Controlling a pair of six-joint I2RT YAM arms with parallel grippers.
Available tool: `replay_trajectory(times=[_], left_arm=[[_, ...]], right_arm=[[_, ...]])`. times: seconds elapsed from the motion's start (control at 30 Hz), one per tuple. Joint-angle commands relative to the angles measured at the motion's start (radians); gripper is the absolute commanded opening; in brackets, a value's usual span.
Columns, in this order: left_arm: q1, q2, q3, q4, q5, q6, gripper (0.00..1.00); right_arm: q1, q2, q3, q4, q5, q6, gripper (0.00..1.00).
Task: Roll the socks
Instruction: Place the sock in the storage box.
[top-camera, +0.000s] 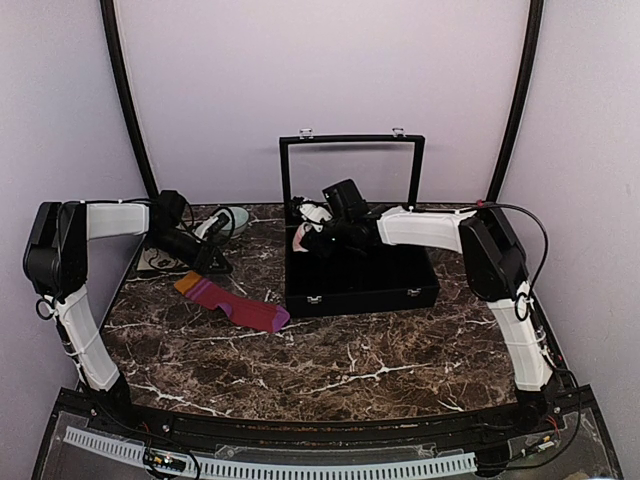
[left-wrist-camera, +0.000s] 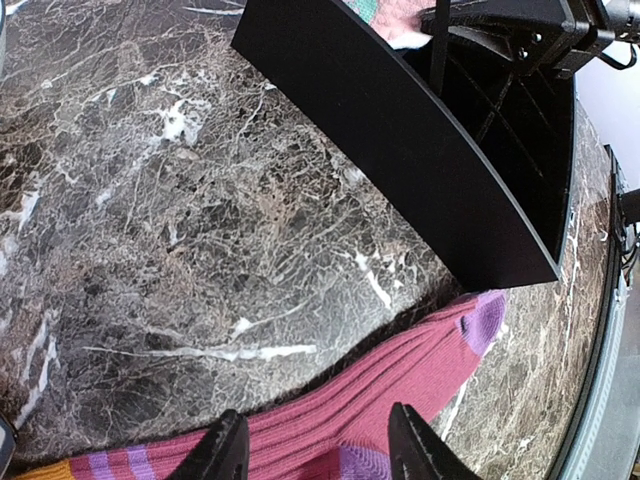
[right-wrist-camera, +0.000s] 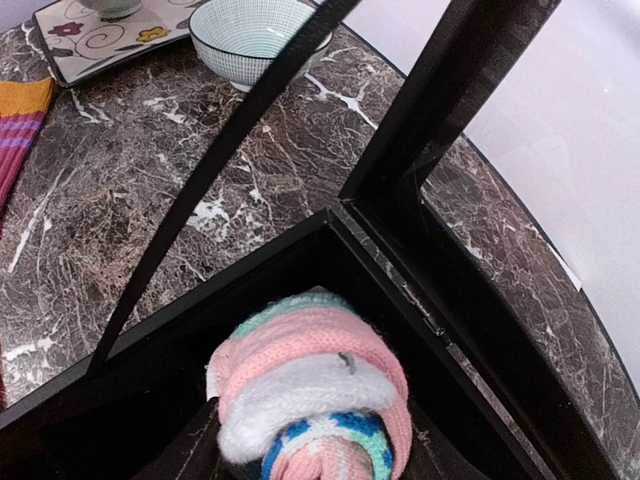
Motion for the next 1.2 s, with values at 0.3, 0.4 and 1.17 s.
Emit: replay_trajectory(times=[0.3, 0.4, 1.17], left_arm=[[0.011, -0.036, 0.032, -0.039, 0.020, 0.012, 0.50], [0.011, -0.033, 0.042, -0.044, 0.020, 0.011, 0.50], [0.018, -0.027, 0.051, -0.077, 0.049, 0.034, 0.50]], right_arm=[[-0.006, 0.059, 0.103, -0.074, -0.014, -0.008, 0.46], [-0.001, 0.093, 0.136, -0.102, -0.006, -0.022, 0.45], [0.002, 0.209, 0.277, -0.245, 0.015, -0.120, 0.49]])
